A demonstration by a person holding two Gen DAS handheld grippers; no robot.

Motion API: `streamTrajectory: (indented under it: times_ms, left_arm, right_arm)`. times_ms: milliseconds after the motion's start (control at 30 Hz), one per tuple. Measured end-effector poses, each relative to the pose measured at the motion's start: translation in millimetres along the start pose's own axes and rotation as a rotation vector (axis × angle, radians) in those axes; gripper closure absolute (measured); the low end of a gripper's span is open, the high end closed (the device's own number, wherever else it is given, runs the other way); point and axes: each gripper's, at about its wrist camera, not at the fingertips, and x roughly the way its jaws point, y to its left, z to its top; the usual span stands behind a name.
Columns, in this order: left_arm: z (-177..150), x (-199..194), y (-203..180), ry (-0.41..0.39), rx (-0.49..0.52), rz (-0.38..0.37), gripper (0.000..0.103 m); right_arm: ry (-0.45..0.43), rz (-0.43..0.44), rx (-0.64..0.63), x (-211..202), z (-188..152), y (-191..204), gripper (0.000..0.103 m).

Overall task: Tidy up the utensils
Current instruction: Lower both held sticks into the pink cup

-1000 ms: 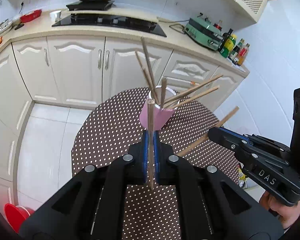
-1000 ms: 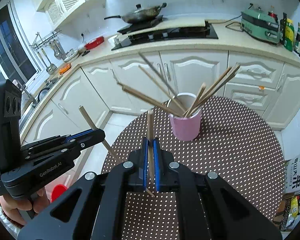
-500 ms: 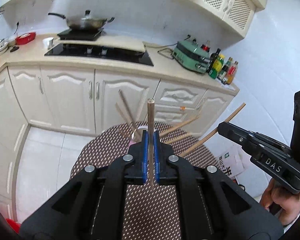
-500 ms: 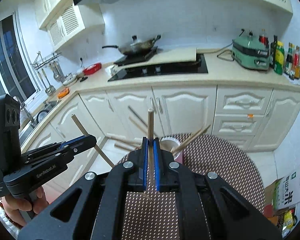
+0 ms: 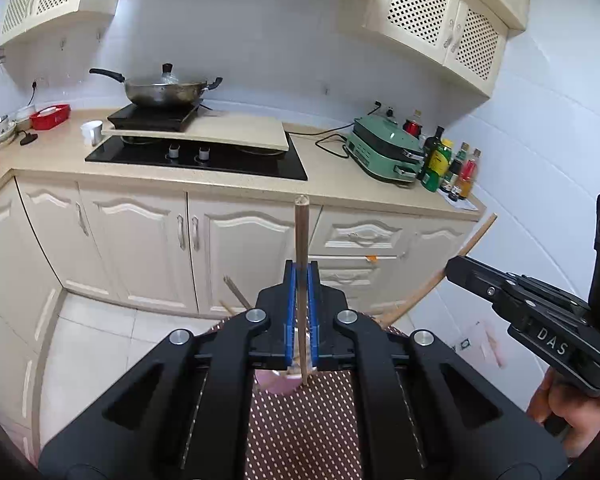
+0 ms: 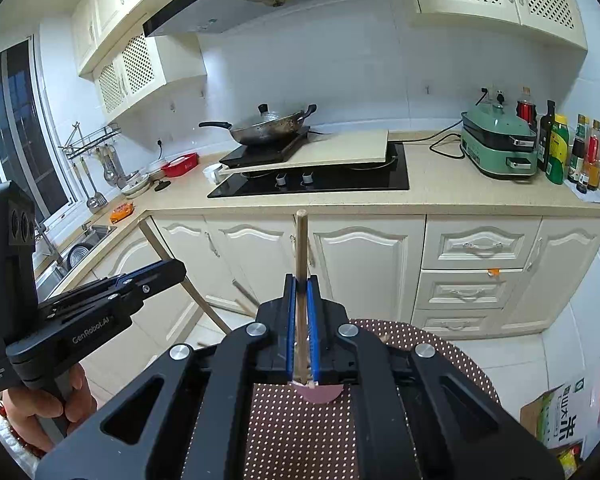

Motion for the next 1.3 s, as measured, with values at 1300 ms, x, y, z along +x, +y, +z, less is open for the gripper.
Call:
streamTrajectory:
  times_ms: [1300]
  left_arm:
    - [-77.1, 80.9, -6.3, 0.237, 0.064, 0.045, 0.097]
  right_arm:
    - [0.246, -0.008, -0.023, 68.7, -57.9, -2.2, 0.099]
